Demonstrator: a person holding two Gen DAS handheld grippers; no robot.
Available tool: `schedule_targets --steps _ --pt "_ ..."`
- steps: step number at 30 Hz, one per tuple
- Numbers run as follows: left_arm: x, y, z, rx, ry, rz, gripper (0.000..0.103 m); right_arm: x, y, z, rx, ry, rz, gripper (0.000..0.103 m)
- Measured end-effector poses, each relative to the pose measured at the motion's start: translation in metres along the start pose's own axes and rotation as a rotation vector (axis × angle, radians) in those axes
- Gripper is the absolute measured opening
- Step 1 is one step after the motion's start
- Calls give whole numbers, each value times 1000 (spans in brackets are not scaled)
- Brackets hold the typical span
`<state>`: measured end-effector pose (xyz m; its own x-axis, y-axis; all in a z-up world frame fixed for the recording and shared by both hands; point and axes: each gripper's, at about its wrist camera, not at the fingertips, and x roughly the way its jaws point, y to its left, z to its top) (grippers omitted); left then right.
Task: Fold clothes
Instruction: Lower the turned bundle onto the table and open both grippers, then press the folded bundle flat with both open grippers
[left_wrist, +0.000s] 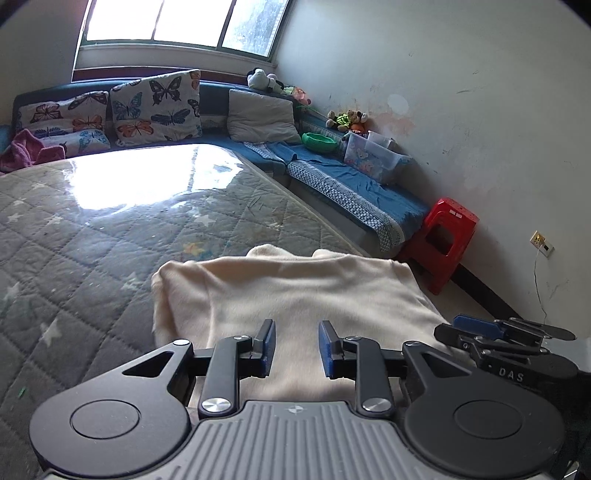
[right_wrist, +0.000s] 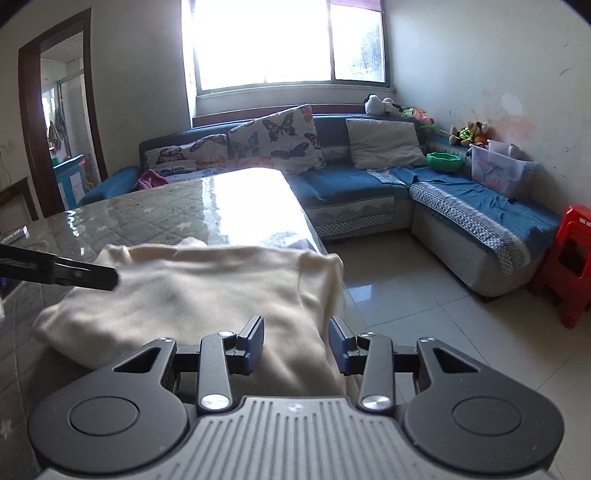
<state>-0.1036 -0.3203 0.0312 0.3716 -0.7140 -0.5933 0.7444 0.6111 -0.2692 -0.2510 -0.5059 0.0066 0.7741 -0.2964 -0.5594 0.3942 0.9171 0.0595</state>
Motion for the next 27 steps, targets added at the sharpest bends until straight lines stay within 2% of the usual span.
schedule_targets --steps 6,12,18,20,27 --pt "-10 4 -19 5 8 32 28 -2 -8 -11 21 5 -24 41" --pt "-13 12 -25 -29 7 39 28 -10 -22 -13 103 -23 -45 41" --pt "-15 17 -29 -51 7 43 28 -10 -16 -17 55 -13 -73 43" --pt "-18 17 -29 -57 0 44 28 -12 -13 -14 47 -25 -65 43" --pt "-23 18 -30 -68 -3 61 28 -4 25 -3 -35 -42 51 43"
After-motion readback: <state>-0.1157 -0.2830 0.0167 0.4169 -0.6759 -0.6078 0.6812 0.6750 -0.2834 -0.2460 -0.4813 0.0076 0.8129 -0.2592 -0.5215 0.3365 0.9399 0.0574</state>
